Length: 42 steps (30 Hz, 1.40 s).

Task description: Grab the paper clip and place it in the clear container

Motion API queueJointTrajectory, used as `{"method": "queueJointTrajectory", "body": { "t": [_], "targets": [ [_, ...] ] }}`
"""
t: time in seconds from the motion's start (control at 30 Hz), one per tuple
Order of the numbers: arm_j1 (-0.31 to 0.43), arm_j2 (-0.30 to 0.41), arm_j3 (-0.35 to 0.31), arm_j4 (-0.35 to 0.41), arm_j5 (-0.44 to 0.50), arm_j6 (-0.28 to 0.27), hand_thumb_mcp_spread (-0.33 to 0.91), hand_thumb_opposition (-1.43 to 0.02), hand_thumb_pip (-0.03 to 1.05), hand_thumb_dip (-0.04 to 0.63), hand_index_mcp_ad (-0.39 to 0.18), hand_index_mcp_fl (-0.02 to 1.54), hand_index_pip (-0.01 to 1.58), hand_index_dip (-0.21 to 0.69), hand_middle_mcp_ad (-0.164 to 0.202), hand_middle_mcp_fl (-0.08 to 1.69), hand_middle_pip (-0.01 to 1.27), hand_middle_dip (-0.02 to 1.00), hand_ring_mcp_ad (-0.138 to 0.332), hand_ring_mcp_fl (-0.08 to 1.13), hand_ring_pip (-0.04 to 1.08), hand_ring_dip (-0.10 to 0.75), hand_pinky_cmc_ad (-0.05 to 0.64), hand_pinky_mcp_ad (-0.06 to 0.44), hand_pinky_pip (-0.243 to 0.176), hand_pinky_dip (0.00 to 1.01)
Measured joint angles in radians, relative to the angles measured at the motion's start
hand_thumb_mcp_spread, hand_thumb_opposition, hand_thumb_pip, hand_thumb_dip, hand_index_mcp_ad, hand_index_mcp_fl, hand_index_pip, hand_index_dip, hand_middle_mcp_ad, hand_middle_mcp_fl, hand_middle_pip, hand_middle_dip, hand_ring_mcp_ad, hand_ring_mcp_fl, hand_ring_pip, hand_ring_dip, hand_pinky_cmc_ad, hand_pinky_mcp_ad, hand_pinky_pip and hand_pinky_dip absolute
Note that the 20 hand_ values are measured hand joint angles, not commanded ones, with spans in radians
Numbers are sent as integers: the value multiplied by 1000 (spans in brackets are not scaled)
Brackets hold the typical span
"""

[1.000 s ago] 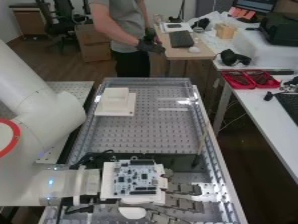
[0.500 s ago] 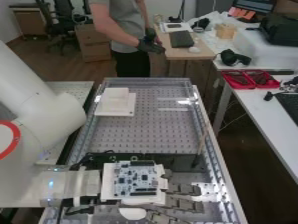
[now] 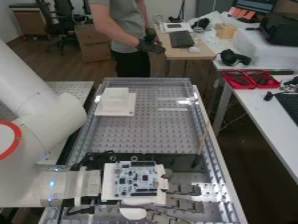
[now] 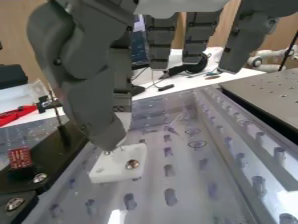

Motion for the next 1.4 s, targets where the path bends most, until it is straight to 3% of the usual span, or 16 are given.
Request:
{"method": "queueJointTrajectory", "body": {
  "t": [0.87, 1.0, 1.4],
  "targets": [
    [5, -1, 1, -2, -2, 4, 473, -869, 665, 269, -202, 304, 1419, 56, 44, 45, 141, 202, 117, 5, 80, 134, 316, 267, -42, 225],
    [6, -1, -3, 5, 1, 8, 473, -899, 661, 269, -202, 433, 1499, 44, 44, 45, 141, 206, 117, 5, 80, 134, 312, 265, -42, 225],
    [7, 14, -27, 46, 3, 39, 475, -958, 642, 265, -199, 581, 1426, 42, 44, 122, 141, 206, 113, 10, 84, 134, 312, 265, -45, 211]
  ]
}}
